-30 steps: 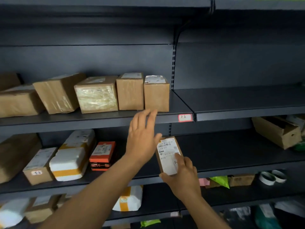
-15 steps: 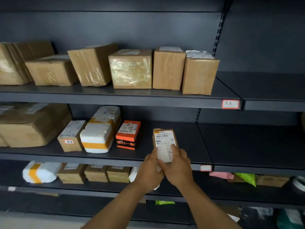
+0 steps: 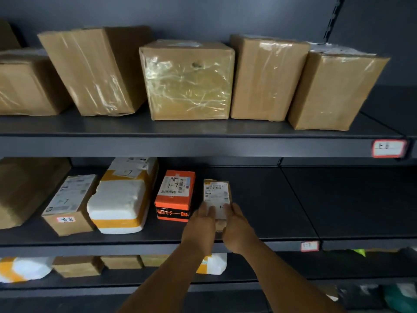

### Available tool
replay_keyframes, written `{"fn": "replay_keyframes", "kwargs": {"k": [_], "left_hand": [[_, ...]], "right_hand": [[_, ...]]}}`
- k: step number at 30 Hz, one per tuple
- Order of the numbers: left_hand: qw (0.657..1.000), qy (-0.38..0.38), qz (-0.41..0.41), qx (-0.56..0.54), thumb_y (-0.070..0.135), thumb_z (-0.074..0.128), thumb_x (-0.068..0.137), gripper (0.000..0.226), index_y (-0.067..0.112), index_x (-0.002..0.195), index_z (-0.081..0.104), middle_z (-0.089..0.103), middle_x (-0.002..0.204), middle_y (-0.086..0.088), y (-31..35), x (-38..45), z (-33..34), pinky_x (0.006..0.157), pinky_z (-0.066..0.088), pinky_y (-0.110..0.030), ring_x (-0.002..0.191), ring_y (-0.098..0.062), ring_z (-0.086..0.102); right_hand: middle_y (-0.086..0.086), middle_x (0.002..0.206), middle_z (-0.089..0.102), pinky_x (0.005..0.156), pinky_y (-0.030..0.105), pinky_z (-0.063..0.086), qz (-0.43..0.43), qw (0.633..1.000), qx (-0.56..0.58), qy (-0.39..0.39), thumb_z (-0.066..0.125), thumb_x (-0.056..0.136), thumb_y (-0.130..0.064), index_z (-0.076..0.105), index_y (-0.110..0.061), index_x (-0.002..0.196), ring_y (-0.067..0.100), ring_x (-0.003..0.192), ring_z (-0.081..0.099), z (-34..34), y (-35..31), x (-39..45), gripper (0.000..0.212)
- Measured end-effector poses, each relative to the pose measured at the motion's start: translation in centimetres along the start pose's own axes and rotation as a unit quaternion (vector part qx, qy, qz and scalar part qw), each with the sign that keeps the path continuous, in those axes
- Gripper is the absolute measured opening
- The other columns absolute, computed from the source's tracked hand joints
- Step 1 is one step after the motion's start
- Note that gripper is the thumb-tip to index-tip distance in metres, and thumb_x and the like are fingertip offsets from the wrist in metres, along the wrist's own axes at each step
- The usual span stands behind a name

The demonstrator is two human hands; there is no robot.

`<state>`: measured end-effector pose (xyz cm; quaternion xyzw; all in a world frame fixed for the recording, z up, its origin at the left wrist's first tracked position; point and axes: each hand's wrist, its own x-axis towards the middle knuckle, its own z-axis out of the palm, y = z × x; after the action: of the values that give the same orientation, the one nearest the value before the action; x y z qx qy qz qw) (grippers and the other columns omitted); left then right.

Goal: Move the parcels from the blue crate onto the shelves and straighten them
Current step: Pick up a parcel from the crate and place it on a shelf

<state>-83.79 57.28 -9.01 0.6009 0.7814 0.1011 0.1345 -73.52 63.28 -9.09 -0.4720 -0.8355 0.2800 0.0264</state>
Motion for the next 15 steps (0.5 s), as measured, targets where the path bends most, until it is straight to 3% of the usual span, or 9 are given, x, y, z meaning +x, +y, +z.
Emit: {"fn": "replay_keyframes", "kwargs": {"k": [5,9,15], "left_hand": [[0.994,0.033,0.02,0.101,0.008,0.042,0.097,0.059,0.005,0.151,0.018,0.014,0.158,-0.015,0.0,2.3,-0.6,0.118,0.017,-0.036,0.147,-0.028,0.011],[0.989,0.02,0.039,0.143,0.01,0.042,0.098,0.065,0.005,0.153,0.007,0.005,0.16,-0.013,0.5,2.2,-0.7,0.119,0.01,-0.038,0.148,-0.028,0.003],[0.992,0.022,0.066,0.104,0.017,0.052,0.095,0.077,0.008,0.153,0.002,0.001,0.161,-0.009,3.2,-0.1,0.2,0.12,0.005,-0.035,0.149,-0.025,0.001]], "right_hand": [[-0.001,0.161,-0.016,0.118,0.038,0.022,0.039,0.998,-0.025,-0.051,0.054,0.089,-0.003,-0.008,-0.022,0.155,0.026,0.148,0.008,-0.9,0.3,1.5,0.092],[0.0,0.161,-0.015,0.121,0.036,0.008,0.04,0.997,-0.067,-0.02,0.058,0.092,-0.015,-0.011,-0.018,0.154,0.021,0.149,-0.006,-1.3,1.2,0.2,0.093],[0.0,0.161,-0.017,0.119,0.034,0.0,0.071,0.993,-0.097,0.016,0.059,0.093,-0.028,-0.015,-0.015,0.153,0.019,0.148,-0.012,-2.1,3.4,-5.1,0.095]]}}
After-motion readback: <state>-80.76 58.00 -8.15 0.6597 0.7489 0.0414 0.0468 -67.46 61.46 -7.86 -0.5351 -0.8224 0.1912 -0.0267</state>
